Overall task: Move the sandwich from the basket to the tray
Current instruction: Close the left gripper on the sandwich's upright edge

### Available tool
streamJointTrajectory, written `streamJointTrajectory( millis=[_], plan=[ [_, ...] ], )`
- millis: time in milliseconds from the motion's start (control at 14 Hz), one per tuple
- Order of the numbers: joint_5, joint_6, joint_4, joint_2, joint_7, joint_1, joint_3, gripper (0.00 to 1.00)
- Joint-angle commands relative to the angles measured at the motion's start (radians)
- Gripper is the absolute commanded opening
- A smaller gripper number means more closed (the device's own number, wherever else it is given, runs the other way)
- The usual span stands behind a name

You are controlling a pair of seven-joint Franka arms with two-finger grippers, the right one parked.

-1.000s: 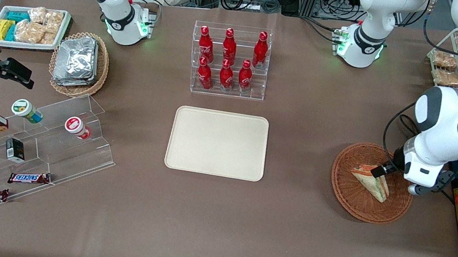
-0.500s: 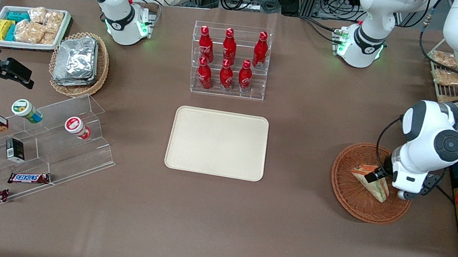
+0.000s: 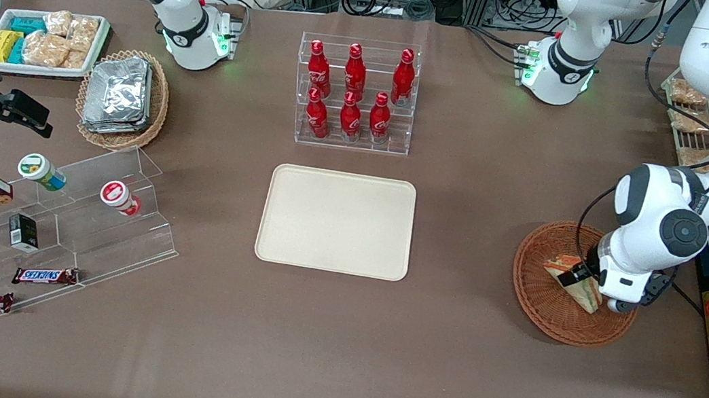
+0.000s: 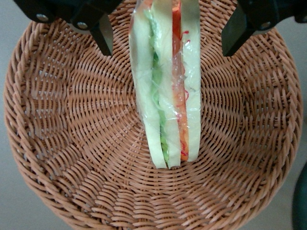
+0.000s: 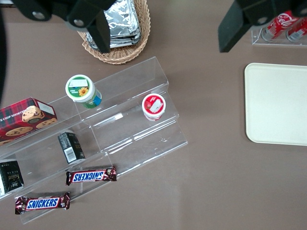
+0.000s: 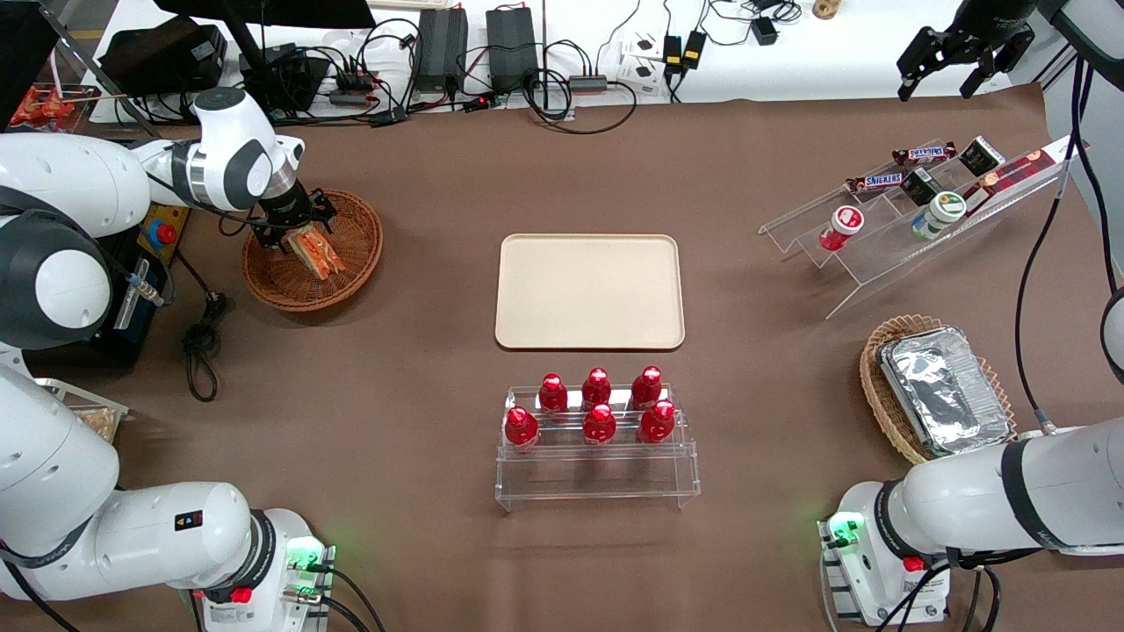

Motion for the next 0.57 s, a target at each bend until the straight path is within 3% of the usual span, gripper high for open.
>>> streamJointTrajectory(
  millis=[0,143,286,429,500],
  plan=[
    [0.018,0.024,0.001,0.010,-0.038,0.005,-0.005,0.91],
    [0.018,0.024,0.001,0.008,-0.055,0.005,-0.005,0.50],
    [0.018,0.024,-0.001,0.002,-0.055,0.005,-0.007,0.18],
    [0.018,0.016,0.001,-0.013,-0.054,0.001,-0.007,0.00],
    [0.018,0.001,0.002,-0.038,-0.052,-0.001,-0.007,0.00]
  ],
)
